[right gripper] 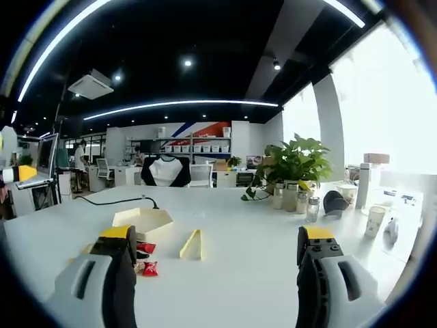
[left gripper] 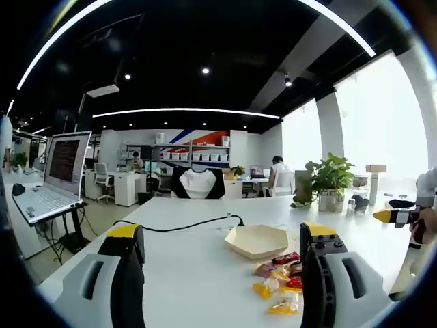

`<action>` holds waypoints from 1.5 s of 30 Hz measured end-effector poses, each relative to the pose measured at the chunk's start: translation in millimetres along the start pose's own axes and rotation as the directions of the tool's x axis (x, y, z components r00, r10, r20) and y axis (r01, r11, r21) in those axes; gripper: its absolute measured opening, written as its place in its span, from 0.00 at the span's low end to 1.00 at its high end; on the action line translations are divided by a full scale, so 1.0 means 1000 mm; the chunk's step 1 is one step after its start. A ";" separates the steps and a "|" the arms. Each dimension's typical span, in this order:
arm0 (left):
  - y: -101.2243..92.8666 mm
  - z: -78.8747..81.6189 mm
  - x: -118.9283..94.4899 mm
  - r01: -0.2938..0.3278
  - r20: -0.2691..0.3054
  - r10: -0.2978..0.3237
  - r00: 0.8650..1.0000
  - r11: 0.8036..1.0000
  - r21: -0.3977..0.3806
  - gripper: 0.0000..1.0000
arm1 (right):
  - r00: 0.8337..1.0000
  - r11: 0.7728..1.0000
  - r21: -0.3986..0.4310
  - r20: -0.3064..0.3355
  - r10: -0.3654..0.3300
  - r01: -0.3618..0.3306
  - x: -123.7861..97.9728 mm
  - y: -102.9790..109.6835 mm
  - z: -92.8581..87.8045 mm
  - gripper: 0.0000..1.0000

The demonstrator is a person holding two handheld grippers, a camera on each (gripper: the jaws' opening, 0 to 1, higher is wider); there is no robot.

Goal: Place the target food into the container with the food tongs after gripping and lifting it, then release it inside without dropping or visibly crushing the food.

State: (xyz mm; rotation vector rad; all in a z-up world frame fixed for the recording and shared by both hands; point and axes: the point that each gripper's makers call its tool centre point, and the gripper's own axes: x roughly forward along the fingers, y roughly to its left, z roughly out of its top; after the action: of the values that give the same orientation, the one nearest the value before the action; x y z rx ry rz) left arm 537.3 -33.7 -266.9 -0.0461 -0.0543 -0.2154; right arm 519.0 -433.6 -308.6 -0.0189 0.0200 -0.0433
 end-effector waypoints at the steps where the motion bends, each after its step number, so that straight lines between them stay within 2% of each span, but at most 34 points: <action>1: -0.003 0.001 0.001 0.018 0.000 -0.018 1.000 1.000 -0.015 1.00 | 1.000 1.000 -0.003 0.000 -0.001 0.001 0.000 0.000 0.000 1.00; 7: -0.019 0.006 0.016 0.068 0.017 -0.068 0.998 0.998 0.003 1.00 | 1.000 1.000 -0.003 -0.001 -0.004 0.004 0.001 -0.001 0.002 1.00; 13: -0.039 0.003 0.035 0.127 -0.008 -0.127 0.992 0.992 0.008 1.00 | 1.000 1.000 -0.004 0.000 0.005 -0.005 0.003 0.002 0.004 1.00; 25: -0.091 0.000 0.074 0.260 -0.002 -0.260 0.966 0.965 -0.030 0.97 | 1.000 1.000 0.001 0.012 0.014 -0.014 0.005 0.005 0.007 1.00; 29: -0.105 -0.004 0.086 0.288 -0.011 -0.288 0.958 0.958 -0.010 0.96 | 1.000 1.000 0.021 0.008 0.007 -0.007 0.007 0.002 0.005 1.00; 37: -0.138 -0.021 0.106 0.360 -0.055 -0.360 0.931 0.933 -0.012 0.93 | 1.000 1.000 0.012 0.007 0.028 -0.028 0.010 0.005 0.003 1.00; 42: -0.165 -0.042 0.119 0.426 -0.109 -0.427 0.897 0.904 -0.041 0.90 | 0.999 0.999 0.020 0.002 0.036 -0.036 0.014 0.006 0.000 1.00; 45: -0.176 -0.057 0.128 0.446 -0.153 -0.448 0.881 0.894 -0.050 0.89 | 0.999 0.999 0.019 -0.006 0.041 -0.041 0.016 0.007 0.000 1.00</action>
State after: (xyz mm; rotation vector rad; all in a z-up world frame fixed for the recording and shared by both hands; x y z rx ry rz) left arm 627.3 -235.8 -309.2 -0.0284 0.1006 -0.6840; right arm 535.6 -427.4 -309.5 0.0008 0.0267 -0.0024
